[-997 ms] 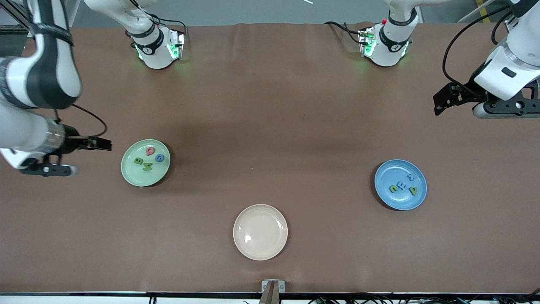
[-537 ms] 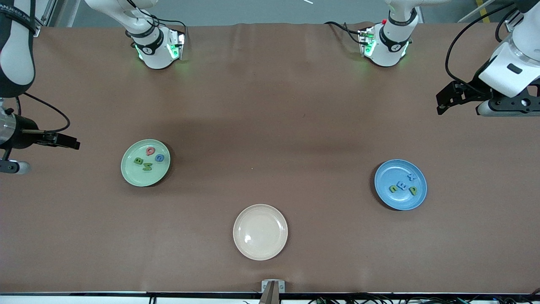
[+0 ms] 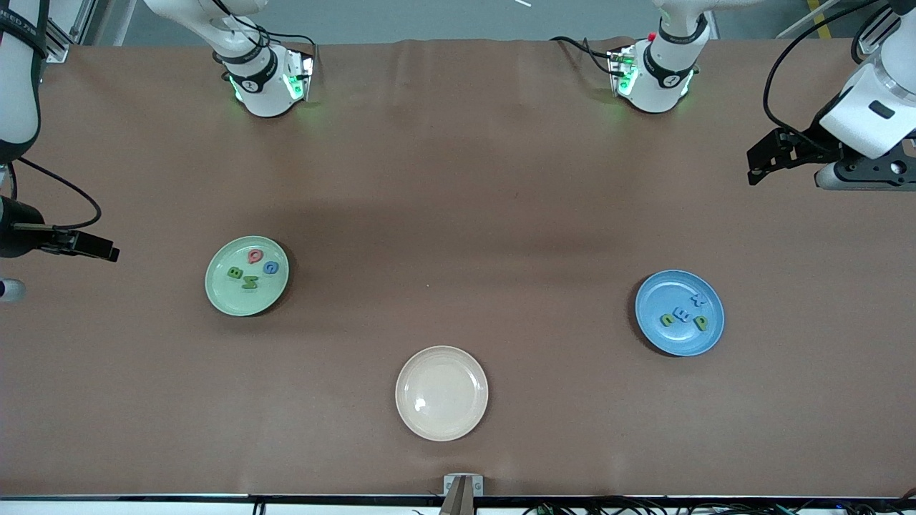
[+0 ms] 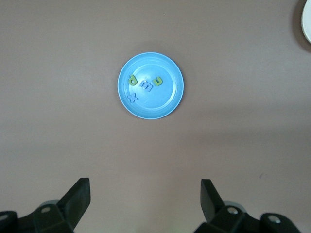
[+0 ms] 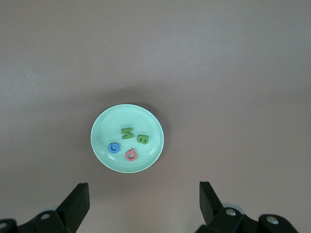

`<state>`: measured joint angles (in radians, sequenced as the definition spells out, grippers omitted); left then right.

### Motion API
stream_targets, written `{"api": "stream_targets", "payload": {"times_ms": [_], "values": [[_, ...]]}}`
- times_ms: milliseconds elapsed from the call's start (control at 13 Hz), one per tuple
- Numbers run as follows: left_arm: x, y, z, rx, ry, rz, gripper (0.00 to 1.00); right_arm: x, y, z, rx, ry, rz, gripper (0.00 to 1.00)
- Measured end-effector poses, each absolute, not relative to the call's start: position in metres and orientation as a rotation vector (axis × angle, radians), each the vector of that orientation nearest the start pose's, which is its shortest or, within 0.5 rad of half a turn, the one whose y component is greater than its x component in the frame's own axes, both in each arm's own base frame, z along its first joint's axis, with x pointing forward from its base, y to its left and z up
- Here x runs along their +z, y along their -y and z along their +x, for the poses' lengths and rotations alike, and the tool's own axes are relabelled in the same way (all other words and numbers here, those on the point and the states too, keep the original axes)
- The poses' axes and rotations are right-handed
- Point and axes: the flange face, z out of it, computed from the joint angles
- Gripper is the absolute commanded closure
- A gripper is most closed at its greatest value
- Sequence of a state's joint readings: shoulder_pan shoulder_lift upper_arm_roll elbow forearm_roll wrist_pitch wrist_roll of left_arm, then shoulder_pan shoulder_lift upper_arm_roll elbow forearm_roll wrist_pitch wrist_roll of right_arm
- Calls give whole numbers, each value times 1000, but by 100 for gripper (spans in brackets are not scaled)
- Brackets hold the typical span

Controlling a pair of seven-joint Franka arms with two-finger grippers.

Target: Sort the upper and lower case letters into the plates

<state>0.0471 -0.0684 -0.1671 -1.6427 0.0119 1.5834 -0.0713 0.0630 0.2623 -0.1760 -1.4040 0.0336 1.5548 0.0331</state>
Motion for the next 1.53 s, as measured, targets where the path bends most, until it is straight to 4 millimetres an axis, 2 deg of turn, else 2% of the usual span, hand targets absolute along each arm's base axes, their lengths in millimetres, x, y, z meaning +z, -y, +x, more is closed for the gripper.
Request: {"api": "stream_targets", "payload": {"times_ms": [460,844,997,1227,1534], "values": [[629,64,529,-15,-72,-3118,0,559,46,614,239,-162,-3128,0],[630,61,530,-19,-112,-3117,0,579,56,592,244,-139,-3106,0],[636,55,532,-46,-103,-3118,0,585,55,581,239,-128,-3099,0],[651,34,539,-80,-46,-3123,0,592,47,565,226,-106,-3096,0],[647,32,545,-63,-45,-3126,0,604,41,546,199,-84,-3094,0]]}}
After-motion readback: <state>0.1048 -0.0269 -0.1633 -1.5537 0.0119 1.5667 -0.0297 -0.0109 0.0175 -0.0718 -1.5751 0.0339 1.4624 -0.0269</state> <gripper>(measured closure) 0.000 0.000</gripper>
